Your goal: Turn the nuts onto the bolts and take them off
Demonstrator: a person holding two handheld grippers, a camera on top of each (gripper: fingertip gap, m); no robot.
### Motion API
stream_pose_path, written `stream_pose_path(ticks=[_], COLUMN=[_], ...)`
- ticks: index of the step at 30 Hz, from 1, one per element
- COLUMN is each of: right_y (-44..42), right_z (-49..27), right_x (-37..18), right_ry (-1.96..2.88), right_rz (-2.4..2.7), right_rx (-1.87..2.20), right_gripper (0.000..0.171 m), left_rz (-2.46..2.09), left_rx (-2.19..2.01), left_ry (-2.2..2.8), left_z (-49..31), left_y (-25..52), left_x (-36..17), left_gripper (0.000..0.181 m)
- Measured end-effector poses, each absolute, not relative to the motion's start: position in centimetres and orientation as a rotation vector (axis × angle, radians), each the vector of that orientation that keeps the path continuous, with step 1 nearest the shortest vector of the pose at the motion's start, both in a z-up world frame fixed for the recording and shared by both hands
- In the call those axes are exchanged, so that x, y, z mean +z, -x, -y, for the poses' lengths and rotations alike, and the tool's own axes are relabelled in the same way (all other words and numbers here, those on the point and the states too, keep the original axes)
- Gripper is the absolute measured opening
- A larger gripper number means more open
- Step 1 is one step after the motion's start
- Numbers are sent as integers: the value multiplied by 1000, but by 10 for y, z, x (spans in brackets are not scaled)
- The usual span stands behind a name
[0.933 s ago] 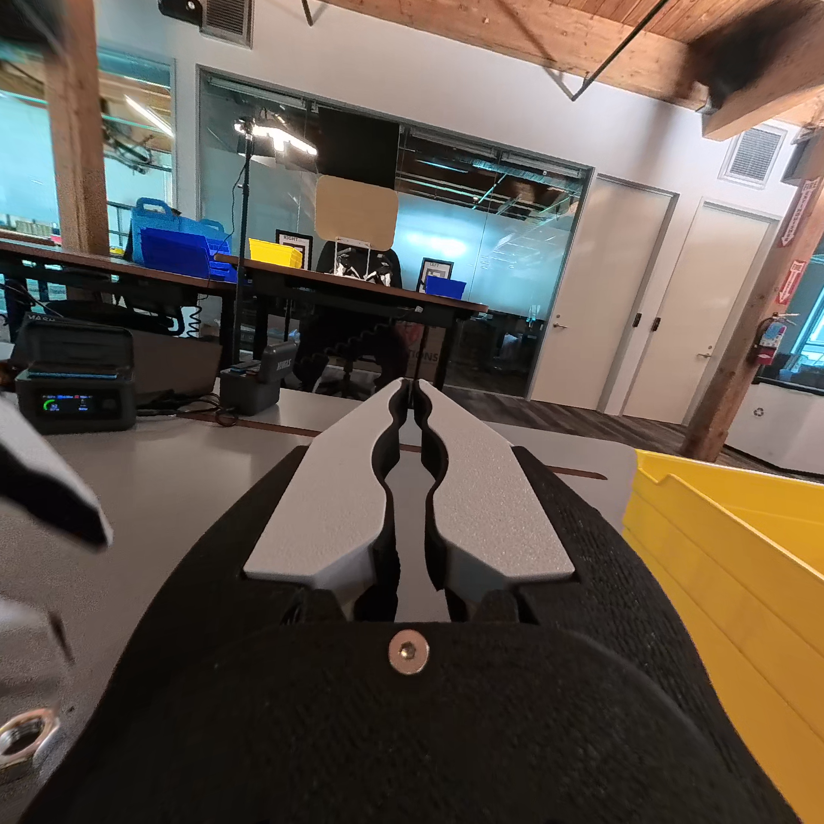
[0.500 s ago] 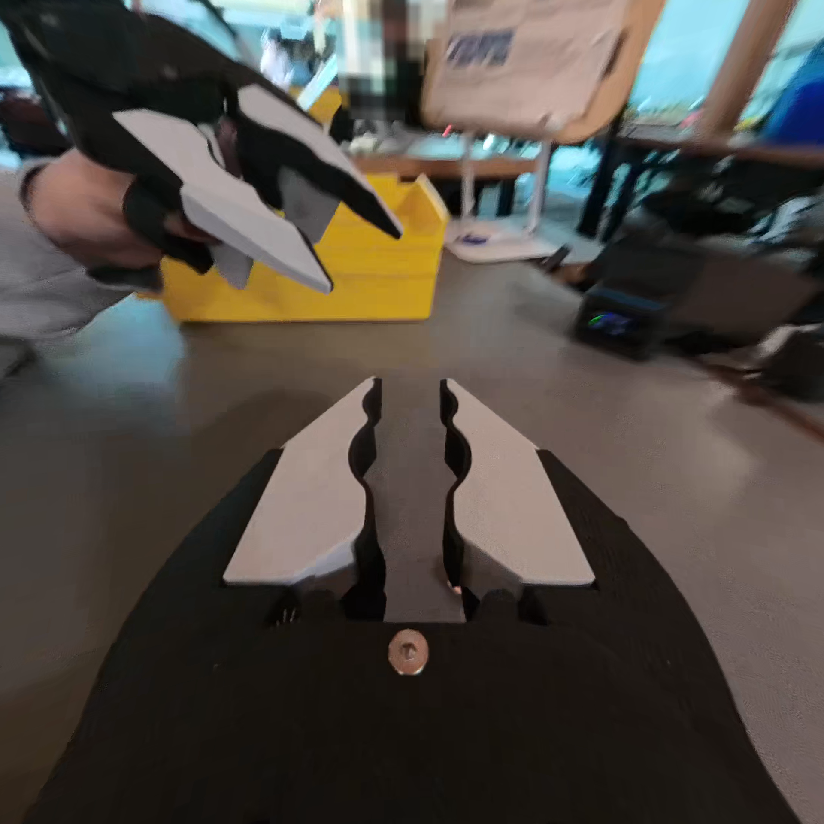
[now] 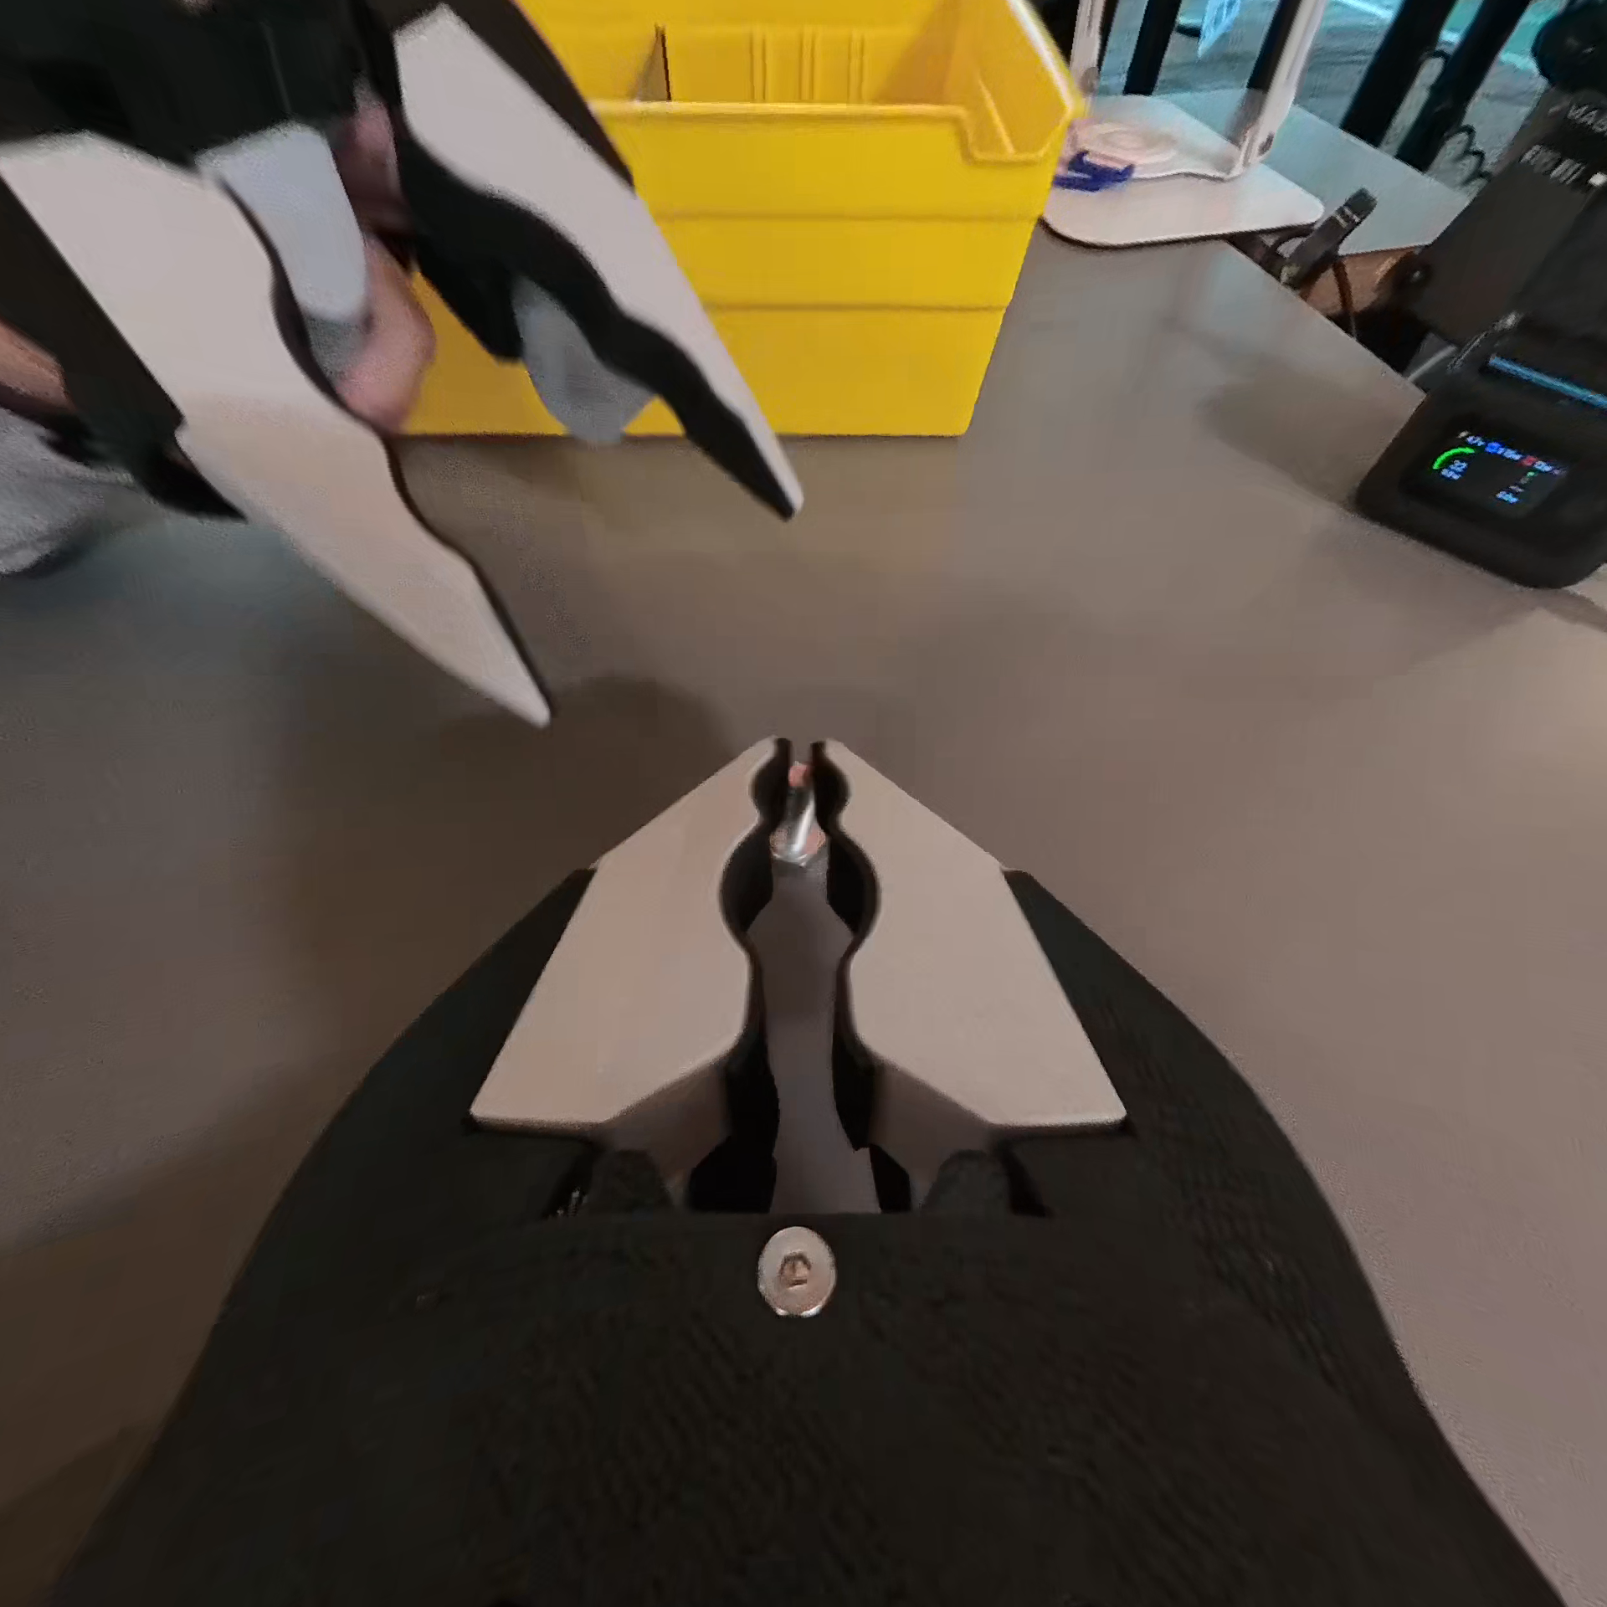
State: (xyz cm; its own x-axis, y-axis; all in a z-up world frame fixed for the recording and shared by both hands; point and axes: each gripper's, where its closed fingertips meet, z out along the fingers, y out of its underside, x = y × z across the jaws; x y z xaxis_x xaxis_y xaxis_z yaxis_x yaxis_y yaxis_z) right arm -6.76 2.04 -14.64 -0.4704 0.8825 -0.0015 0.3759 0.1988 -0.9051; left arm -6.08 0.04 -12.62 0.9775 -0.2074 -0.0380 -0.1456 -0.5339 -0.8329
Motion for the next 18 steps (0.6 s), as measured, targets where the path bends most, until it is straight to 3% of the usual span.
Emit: stream_pose_path(ticks=[1,8,9,11,14,16,18], right_y=[67,59,58,57,61,64,65], right_z=[-19,-25,-23,-17,-11,-11,-11], right_x=[-140,-123,-127,-138,-150,-154,-153], right_ry=[1150,1133,1125,1124,1112,1111,1110], right_rz=[1916,1831,1861,1946,2012,2022,2014], right_rx=[1298,1412,1392,1329,1227,1184,1191], right_gripper=[0,2,21,32,26,8,7], left_rz=[-269,-291,-292,-298,-292,-285,-280], left_rx=[-97,-172,-168,-162,-167,-173,-194], left_ry=[2148,2223,2230,2240,2251,2250,2240], left_z=[-1,-5,-4,-2,1,2,2], left_y=[57,48,49,49,50,51,49], left_x=[-130,-160,-162,-165,-169,-171,-171], left_gripper=[66,65,66,67,66,66,66])
